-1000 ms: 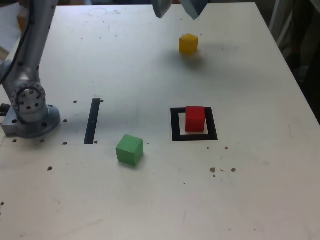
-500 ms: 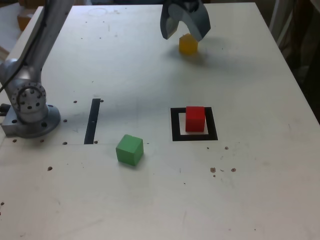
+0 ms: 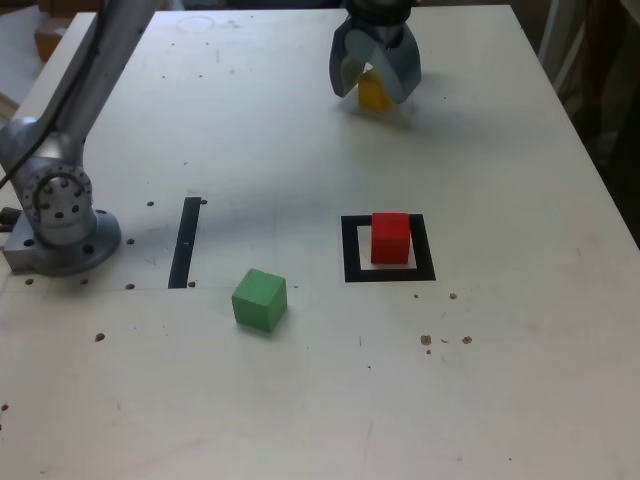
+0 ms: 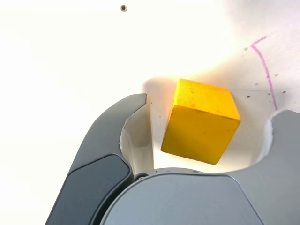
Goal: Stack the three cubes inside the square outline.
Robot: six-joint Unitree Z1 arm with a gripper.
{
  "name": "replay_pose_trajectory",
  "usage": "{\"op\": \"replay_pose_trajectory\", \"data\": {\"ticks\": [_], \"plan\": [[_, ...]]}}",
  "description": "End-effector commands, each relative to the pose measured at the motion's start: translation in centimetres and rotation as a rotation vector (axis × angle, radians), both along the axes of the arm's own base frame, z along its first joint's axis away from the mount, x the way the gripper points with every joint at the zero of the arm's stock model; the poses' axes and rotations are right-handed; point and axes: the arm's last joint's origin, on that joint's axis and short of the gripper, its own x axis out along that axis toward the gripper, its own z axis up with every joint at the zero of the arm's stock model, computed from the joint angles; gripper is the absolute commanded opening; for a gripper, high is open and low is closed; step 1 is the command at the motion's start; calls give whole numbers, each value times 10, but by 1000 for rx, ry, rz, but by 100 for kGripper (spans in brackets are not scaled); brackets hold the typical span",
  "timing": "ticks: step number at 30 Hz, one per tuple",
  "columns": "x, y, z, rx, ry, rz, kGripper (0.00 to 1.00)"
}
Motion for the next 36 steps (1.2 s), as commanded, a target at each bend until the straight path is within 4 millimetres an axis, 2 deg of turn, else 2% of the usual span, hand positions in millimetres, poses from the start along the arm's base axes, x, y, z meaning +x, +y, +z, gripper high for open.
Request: {"op": "replay_pose_trajectory", "data": {"ticks": [1, 11, 20, 29, 33, 36], "plan": [[1, -1, 5, 9, -16, -2, 61], [5, 2, 4, 20, -38, -1, 36], [8, 4, 7, 41, -69, 14, 18], [6, 1, 13, 49, -79, 51, 17], [7, -11, 35, 72, -112, 76, 17], [9, -31, 60, 83, -128, 86, 17]]}}
